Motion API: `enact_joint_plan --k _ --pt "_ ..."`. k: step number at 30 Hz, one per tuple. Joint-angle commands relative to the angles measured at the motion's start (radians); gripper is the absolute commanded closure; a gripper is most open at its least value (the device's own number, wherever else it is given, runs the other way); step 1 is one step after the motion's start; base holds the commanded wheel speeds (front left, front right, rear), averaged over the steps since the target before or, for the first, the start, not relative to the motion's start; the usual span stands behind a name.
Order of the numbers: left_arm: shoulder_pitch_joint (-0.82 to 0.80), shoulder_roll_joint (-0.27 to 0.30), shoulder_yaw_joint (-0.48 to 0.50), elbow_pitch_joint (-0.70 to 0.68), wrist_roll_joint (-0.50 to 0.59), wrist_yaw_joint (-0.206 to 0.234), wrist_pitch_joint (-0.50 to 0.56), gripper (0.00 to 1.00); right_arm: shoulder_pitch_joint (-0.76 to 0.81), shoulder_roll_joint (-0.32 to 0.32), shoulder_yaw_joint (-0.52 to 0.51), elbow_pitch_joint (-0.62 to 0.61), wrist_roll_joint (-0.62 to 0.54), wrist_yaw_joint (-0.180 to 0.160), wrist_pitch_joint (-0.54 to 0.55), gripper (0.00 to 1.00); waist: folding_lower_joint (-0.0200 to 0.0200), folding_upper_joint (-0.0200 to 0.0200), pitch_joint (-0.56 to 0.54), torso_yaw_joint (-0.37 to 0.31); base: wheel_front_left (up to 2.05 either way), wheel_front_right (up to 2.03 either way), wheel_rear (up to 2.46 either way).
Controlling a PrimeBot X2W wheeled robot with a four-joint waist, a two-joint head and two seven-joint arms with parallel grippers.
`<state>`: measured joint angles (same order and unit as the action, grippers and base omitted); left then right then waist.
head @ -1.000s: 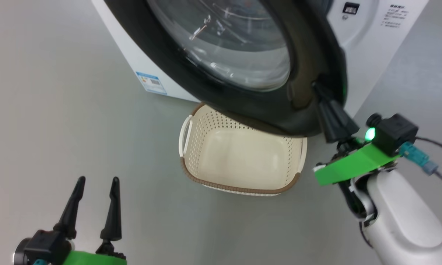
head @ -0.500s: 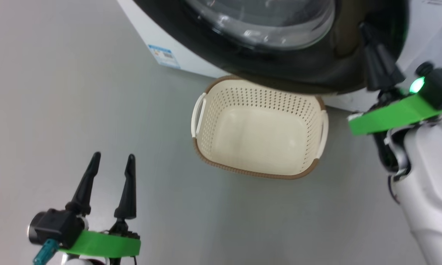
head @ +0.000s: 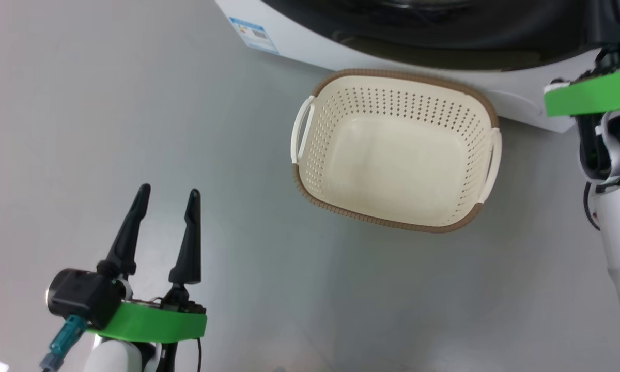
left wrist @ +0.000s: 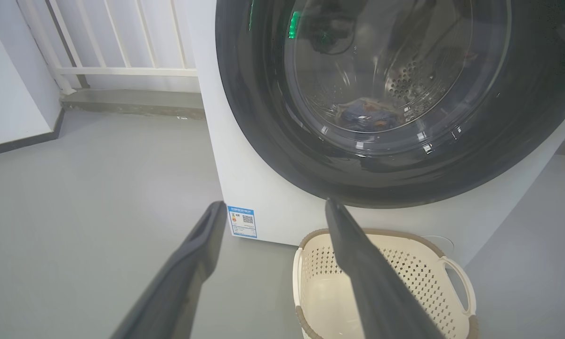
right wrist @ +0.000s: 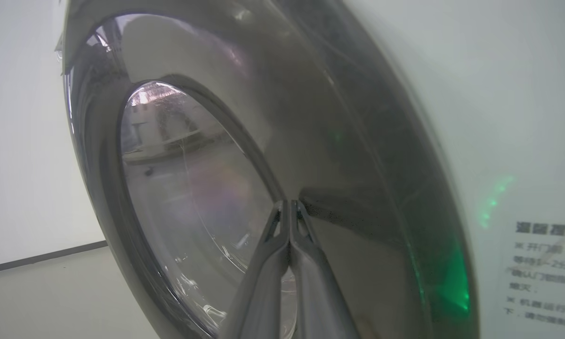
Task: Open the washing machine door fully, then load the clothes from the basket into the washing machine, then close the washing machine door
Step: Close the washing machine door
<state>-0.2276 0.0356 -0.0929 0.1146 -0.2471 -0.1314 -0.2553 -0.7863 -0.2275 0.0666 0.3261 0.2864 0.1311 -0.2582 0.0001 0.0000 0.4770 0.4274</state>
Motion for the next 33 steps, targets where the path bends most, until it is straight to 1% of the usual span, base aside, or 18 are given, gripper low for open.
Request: enact_joint_plan --k 1,8,13,17,23,27,28,29,31,32,33 --pt "-0.015 0.015 0.031 -0.03 -0.011 0.001 -0.006 0.0 -0.027 0.008 -0.004 -0.019 -0.012 0.0 -0.004 1.0 -0.0001 0.0 0.021 0.015 0.0 0.0 0.0" --pt "-0.032 0.015 0.028 -0.031 -0.023 0.001 -0.006 0.0 -0.063 0.024 -0.049 -0.017 -0.018 0.0 -0.004 1.0 -0.0001 0.0 0.043 0.019 0.0 0.0 0.0" --pt "-0.04 0.015 0.036 -0.025 -0.023 0.001 -0.006 0.0 -0.059 0.032 -0.023 -0.014 -0.018 0.0 -0.004 1.0 -0.0001 0.0 0.038 0.008 0.0 0.0 0.0" --pt "-0.034 0.015 0.043 -0.011 -0.017 0.001 -0.006 0.0 -0.027 0.041 0.007 -0.017 -0.004 0.0 -0.004 1.0 -0.0001 0.0 0.011 -0.01 0.0 0.0 0.0" --pt "-0.019 0.015 0.064 0.016 -0.012 0.001 -0.006 0.0 0.041 0.051 0.021 -0.027 0.019 0.0 -0.004 1.0 -0.0001 0.0 -0.044 -0.033 0.0 0.0 0.0" --pt "0.0 0.031 0.082 0.032 -0.008 0.001 -0.006 0.0 0.111 0.066 0.041 -0.035 0.027 0.0 -0.004 1.0 -0.0001 0.0 -0.097 -0.059 0.0 0.0 0.0" --pt "0.006 0.037 0.086 0.036 -0.008 0.001 -0.006 0.0 0.13 0.072 0.041 -0.039 0.031 0.0 -0.004 0.95 -0.0001 0.0 -0.112 -0.066 0.0 0.0 0.0" --pt "0.012 0.043 0.09 0.039 -0.007 0.001 -0.006 0.0 0.151 0.078 0.039 -0.043 0.034 0.0 -0.004 0.82 -0.0001 0.0 -0.126 -0.074 0.0 0.0 0.0" --pt "0.03 0.06 0.097 0.046 -0.005 0.001 -0.006 0.0 0.215 0.091 0.042 -0.052 0.037 0.0 -0.004 0.38 -0.0001 0.0 -0.168 -0.096 0.0 0.0 0.0" --pt "0.036 0.065 0.098 0.047 -0.005 0.001 -0.006 0.0 0.236 0.095 0.045 -0.053 0.038 0.0 -0.004 0.23 -0.0001 0.0 -0.182 -0.102 0.0 0.0 0.0" --pt "0.042 0.07 0.1 0.049 -0.004 0.001 -0.006 0.0 0.257 0.098 0.048 -0.053 0.04 0.0 -0.004 0.11 -0.0001 0.0 -0.196 -0.109 0.0 0.0 0.0"
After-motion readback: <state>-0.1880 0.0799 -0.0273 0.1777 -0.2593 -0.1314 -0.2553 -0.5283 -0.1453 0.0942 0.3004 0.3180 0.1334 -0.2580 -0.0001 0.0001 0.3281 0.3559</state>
